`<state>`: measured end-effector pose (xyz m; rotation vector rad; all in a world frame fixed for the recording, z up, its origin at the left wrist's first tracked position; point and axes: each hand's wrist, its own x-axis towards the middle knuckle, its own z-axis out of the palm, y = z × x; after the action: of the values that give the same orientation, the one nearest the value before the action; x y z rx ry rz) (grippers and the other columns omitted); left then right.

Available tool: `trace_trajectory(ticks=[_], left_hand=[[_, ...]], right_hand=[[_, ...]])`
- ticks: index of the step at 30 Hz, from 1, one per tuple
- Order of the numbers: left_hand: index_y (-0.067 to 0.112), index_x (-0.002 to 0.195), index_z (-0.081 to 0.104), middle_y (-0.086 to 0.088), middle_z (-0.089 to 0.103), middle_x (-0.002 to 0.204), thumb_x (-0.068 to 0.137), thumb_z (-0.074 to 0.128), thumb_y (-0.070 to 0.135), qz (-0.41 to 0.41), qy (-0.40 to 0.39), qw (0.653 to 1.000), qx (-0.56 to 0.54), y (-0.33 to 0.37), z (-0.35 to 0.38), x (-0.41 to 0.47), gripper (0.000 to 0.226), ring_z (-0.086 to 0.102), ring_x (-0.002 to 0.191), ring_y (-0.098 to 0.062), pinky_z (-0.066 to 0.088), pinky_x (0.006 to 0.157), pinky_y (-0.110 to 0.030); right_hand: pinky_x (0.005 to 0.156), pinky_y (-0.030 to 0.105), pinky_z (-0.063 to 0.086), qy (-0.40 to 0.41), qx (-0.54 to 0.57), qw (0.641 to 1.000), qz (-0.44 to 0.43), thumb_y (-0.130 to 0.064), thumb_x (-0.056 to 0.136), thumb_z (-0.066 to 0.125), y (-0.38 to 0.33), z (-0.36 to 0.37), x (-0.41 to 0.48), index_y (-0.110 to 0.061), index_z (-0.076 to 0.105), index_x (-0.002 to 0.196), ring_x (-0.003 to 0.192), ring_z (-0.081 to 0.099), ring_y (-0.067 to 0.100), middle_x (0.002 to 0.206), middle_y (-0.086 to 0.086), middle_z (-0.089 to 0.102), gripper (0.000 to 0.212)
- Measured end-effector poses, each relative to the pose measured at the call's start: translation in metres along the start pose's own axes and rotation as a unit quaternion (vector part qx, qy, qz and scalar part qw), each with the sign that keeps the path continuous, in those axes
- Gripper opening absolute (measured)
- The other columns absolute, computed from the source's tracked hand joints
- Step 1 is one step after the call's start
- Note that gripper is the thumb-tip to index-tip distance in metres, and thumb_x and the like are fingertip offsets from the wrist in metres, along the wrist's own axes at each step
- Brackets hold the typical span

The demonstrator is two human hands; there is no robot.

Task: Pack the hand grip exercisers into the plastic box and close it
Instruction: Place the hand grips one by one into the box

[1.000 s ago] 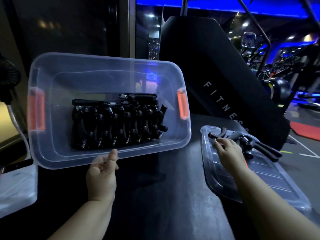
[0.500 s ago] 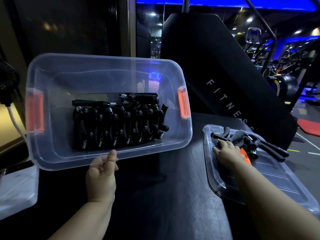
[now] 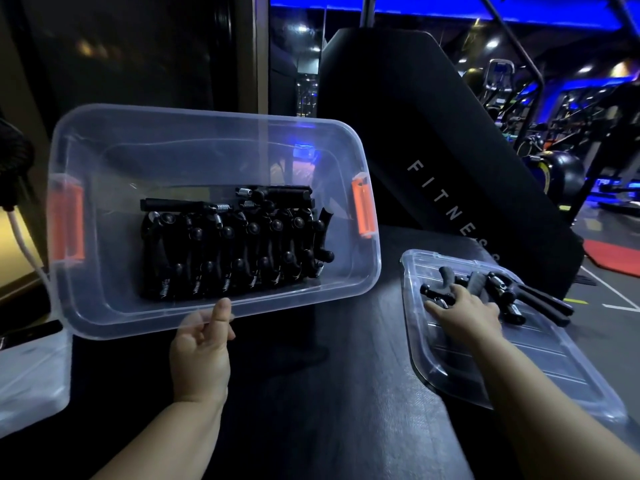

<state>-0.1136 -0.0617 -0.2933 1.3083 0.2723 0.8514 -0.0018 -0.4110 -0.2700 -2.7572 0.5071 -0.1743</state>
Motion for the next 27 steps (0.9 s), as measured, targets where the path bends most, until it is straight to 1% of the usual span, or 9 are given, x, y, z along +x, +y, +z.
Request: trace_trajectory(ticks=[6, 10, 12, 14, 16, 19, 21, 24, 27], left_hand=[[0.019, 0.066, 0.056, 0.016, 0.055, 0.049, 0.07, 0.059, 0.06, -0.011, 0.001, 1.0, -0.007, 0.0, 0.0, 0.0, 0.041, 0.052, 0.052, 0.007, 0.042, 0.075, -0.025], [0.018, 0.067, 0.056, 0.017, 0.053, 0.047, 0.076, 0.058, 0.051, -0.015, 0.003, 1.0, -0.006, 0.001, 0.001, 0.0, 0.034, 0.051, 0.051, 0.007, 0.042, 0.079, -0.029], [0.017, 0.068, 0.056, 0.017, 0.053, 0.047, 0.075, 0.058, 0.052, -0.014, 0.001, 1.0, -0.008, 0.001, 0.001, -0.001, 0.036, 0.051, 0.051, 0.007, 0.042, 0.079, -0.029], [0.018, 0.068, 0.057, 0.017, 0.054, 0.048, 0.075, 0.059, 0.054, -0.017, -0.002, 1.0, -0.011, 0.002, 0.0, -0.001, 0.037, 0.052, 0.052, 0.006, 0.042, 0.078, -0.027], [0.019, 0.068, 0.056, 0.017, 0.054, 0.049, 0.08, 0.062, 0.05, -0.015, -0.002, 1.0, -0.007, 0.002, 0.0, -0.002, 0.033, 0.053, 0.053, 0.006, 0.041, 0.078, -0.026], [0.018, 0.068, 0.056, 0.017, 0.054, 0.048, 0.088, 0.06, 0.038, -0.014, 0.004, 1.0, -0.004, 0.002, 0.001, -0.003, 0.028, 0.053, 0.053, 0.007, 0.041, 0.081, -0.028], [0.018, 0.069, 0.057, 0.017, 0.054, 0.048, 0.088, 0.059, 0.038, -0.014, 0.004, 1.0, -0.003, 0.002, 0.001, -0.003, 0.028, 0.053, 0.053, 0.007, 0.041, 0.081, -0.028], [0.018, 0.069, 0.057, 0.017, 0.054, 0.048, 0.09, 0.059, 0.035, -0.015, 0.002, 1.0, -0.005, 0.001, 0.0, -0.002, 0.027, 0.052, 0.052, 0.007, 0.041, 0.082, -0.029], [0.018, 0.069, 0.057, 0.017, 0.053, 0.048, 0.089, 0.061, 0.037, -0.016, 0.001, 1.0, -0.011, 0.001, 0.0, -0.002, 0.028, 0.052, 0.052, 0.007, 0.042, 0.081, -0.027]], right_hand=[[0.1, 0.039, 0.033, 0.017, 0.028, 0.999, -0.02, -0.067, 0.082, 0.054, 0.008, -0.009, -0.023, -0.027, 0.039, 0.143, 0.126, 0.035, 0.039, 0.131, 0.005, 0.06, 0.075], [0.1, 0.036, 0.039, 0.024, 0.05, 0.998, -0.03, -0.068, 0.079, 0.058, 0.018, -0.013, -0.032, -0.025, 0.053, 0.135, 0.125, 0.045, 0.034, 0.12, 0.007, 0.067, 0.071], [0.09, 0.034, 0.047, 0.046, 0.065, 0.996, -0.044, -0.068, 0.077, 0.06, 0.024, -0.015, -0.036, -0.022, 0.067, 0.119, 0.111, 0.058, 0.029, 0.107, 0.005, 0.072, 0.063], [0.078, 0.033, 0.051, 0.056, 0.08, 0.994, -0.05, -0.071, 0.075, 0.058, 0.027, -0.016, -0.039, -0.018, 0.075, 0.092, 0.087, 0.065, 0.022, 0.083, 0.003, 0.074, 0.058], [0.07, 0.034, 0.052, 0.062, 0.068, 0.994, -0.053, -0.078, 0.073, 0.052, 0.028, -0.017, -0.041, -0.016, 0.074, 0.074, 0.068, 0.062, 0.016, 0.062, 0.0, 0.068, 0.065], [0.065, 0.035, 0.051, 0.068, 0.059, 0.995, -0.05, -0.082, 0.07, 0.049, 0.029, -0.017, -0.045, -0.016, 0.069, 0.059, 0.063, 0.059, 0.017, 0.05, 0.0, 0.062, 0.07], [0.07, 0.035, 0.048, 0.077, 0.039, 0.995, -0.053, -0.09, 0.062, 0.041, 0.027, -0.016, -0.049, -0.02, 0.066, 0.056, 0.079, 0.058, 0.022, 0.057, -0.001, 0.062, 0.075], [0.084, 0.036, 0.042, 0.076, -0.039, 0.995, -0.06, -0.1, 0.052, 0.023, 0.022, -0.011, -0.056, -0.026, 0.065, 0.065, 0.101, 0.045, 0.029, 0.085, 0.002, 0.056, 0.087], [0.093, 0.04, 0.041, 0.053, -0.018, 0.997, -0.049, -0.1, 0.047, 0.022, 0.016, -0.011, -0.063, -0.026, 0.065, 0.076, 0.111, 0.041, 0.03, 0.104, 0.005, 0.051, 0.09]])
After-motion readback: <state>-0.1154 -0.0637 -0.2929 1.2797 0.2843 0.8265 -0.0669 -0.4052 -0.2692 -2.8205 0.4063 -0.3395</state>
